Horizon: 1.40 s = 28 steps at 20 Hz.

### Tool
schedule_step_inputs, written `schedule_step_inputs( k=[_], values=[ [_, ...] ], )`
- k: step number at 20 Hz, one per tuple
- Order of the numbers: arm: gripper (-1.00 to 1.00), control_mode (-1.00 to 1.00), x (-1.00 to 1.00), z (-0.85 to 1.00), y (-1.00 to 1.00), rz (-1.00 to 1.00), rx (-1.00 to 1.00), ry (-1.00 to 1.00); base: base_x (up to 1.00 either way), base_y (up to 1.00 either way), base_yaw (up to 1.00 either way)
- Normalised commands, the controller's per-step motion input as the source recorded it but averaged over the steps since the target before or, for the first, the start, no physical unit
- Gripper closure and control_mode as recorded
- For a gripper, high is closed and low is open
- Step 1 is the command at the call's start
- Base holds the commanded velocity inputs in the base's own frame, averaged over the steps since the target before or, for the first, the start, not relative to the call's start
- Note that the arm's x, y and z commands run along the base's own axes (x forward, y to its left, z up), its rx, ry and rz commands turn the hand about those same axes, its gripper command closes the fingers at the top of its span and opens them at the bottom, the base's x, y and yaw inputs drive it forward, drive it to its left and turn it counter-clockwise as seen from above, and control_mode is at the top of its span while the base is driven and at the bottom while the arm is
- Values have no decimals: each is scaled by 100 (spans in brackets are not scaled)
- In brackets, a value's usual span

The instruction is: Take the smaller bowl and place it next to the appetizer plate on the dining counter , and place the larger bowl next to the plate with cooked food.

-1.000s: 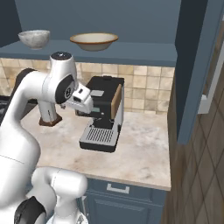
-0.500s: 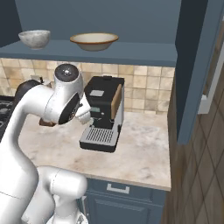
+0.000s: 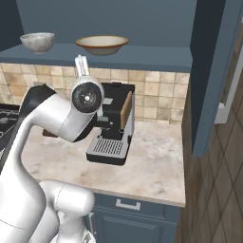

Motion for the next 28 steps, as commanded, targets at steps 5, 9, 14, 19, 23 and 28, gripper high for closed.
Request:
schedule_step_inputs(
  k=[5, 9, 14, 19, 23, 28],
  values=[
    [-100, -100, 9, 91, -35, -3, 42, -21, 0, 0, 0],
    [-100, -100, 18, 83, -7, -2, 31, -3, 0, 0, 0],
    [-100, -100, 35, 49, 0, 0, 11, 16, 0, 0, 0],
    [-100, -100, 58, 3, 4, 2, -1, 18, 0, 0, 0],
    [-100, -100, 40, 0, 0, 9, 0, -5, 0, 0, 0],
    [-100, -100, 39, -13, 1, 15, -5, -3, 0, 0, 0]
  ],
)
